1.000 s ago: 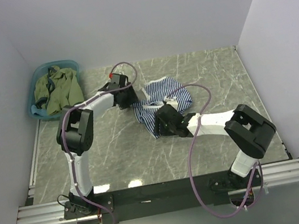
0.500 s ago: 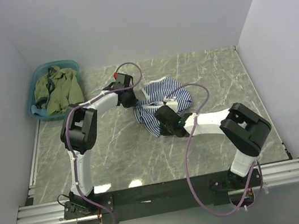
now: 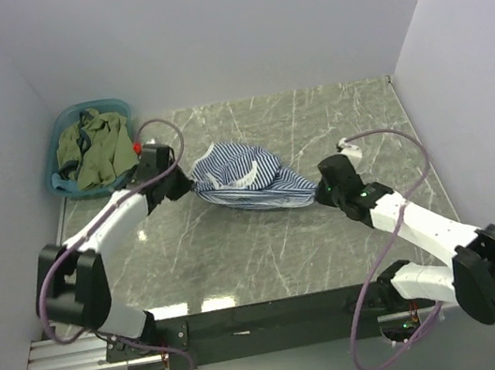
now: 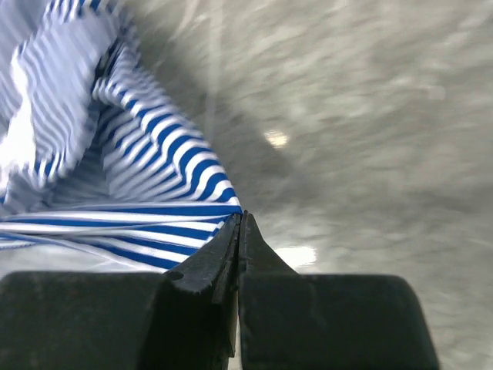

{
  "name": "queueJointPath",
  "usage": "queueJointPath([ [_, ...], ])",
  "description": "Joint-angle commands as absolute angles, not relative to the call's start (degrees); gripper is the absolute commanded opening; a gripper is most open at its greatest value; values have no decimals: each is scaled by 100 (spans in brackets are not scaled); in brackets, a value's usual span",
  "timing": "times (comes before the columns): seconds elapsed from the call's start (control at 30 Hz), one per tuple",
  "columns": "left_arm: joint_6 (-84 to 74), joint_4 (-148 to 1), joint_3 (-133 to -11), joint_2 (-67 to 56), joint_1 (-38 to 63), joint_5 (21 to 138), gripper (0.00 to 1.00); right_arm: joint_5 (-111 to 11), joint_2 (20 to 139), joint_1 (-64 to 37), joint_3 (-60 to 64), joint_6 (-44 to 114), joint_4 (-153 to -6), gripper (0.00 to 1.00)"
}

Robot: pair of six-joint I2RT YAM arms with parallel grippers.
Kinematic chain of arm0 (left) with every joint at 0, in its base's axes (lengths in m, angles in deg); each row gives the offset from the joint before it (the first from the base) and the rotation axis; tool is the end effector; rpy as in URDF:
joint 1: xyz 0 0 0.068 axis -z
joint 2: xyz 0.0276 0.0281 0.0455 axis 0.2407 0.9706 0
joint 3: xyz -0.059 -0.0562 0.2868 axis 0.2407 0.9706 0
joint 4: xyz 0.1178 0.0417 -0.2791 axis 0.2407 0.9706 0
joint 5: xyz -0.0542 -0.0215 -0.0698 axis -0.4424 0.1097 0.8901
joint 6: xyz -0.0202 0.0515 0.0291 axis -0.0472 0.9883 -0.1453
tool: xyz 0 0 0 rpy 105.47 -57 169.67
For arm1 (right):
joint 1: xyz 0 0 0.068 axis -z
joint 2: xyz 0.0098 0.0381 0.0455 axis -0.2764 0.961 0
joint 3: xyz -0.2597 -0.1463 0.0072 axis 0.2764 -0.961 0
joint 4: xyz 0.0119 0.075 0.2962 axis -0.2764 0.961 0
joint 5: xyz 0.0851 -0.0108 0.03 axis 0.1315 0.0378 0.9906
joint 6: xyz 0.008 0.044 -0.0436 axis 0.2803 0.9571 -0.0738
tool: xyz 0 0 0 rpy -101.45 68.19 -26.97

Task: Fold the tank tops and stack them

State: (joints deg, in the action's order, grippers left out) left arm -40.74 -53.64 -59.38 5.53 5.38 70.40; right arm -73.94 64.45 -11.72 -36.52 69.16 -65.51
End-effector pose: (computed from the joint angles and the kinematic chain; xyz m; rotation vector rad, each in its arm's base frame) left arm 0.3556 -0.1236 0.2362 -0.5875 2.3567 -0.5261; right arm 0.2479 0.1152 0.2083 0.4107 2.2683 0.2853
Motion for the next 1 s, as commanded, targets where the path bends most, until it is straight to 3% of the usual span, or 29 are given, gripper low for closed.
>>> queueJointPath([
  [0.0, -4438, -5566, -5238, 16, 576, 7360, 11, -7392, 6020, -804, -3958, 6743, -6168, 0],
  [0.07, -4535, -5802, -4676, -177, 585, 7780, 19, -7277, 6046, -716, -4011, 6725, -6195, 0],
  [0.1, -4587, -5874, -4509, -309, 585, 7905, 31, -7198, 6072, -698, -4029, 6717, -6230, 0],
  [0.13, -4597, -5909, -4281, -353, 585, 7976, 35, -6945, 6107, -707, -4064, 6725, -6282, 0],
  [0.23, -4614, -5875, -3999, -608, 611, 7976, 51, -6627, 6195, -698, -4196, 6813, -6502, 14],
  [0.27, -4606, -5883, -3945, -748, 629, 7994, 55, -6583, 6239, -698, -4248, 6831, -6572, 22],
  [0.37, -4501, -5848, -3892, -837, 752, 7959, 57, -6591, 6257, -707, -4292, 6840, -6590, 37],
  [0.5, -4316, -5786, -3927, -583, 848, 7950, 54, -6547, 6240, -707, -4389, 6875, -6652, 44],
  [0.83, -3885, -5409, -4709, 226, 1411, 7388, 53, -6451, 6222, -698, -4574, 6954, -6836, 45],
  [0.97, -3797, -5146, -4850, 367, 1508, 7159, 48, -6354, 6248, -698, -4600, 6963, -6880, 45],
])
